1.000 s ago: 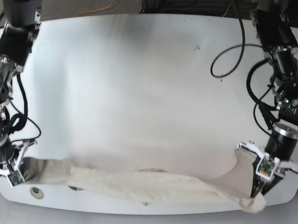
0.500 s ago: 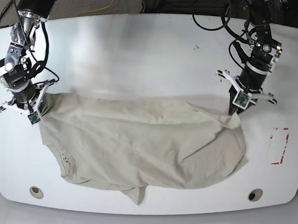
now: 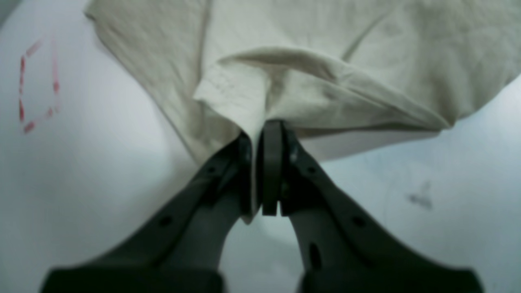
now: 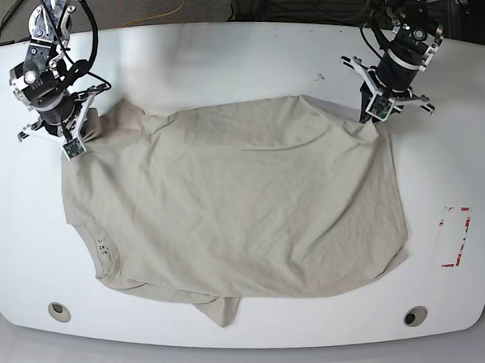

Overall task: Layout the t-shirt on the table in an organized manner, then fold the t-shirt properly
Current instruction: 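Swing the held shirt up and lay it flat across the table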

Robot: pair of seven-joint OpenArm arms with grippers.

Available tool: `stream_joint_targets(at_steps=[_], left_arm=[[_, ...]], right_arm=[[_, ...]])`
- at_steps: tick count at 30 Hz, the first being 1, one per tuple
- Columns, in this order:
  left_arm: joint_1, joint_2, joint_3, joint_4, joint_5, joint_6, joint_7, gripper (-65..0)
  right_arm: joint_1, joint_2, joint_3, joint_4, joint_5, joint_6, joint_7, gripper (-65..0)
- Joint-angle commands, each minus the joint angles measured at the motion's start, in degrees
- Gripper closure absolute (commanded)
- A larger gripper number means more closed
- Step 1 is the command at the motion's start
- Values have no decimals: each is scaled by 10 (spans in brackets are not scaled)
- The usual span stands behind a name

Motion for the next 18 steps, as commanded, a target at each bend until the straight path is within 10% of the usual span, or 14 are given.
stream_joint_targets(at_steps=[1, 18], left_arm=[[18, -5, -14, 13, -5, 5, -13, 0], [46, -9, -79, 12, -1, -31, -6, 0]], right_arm=[[-11, 10, 4, 11, -3, -4, 7, 0], [-43, 30, -29, 10, -3, -5, -66, -10]])
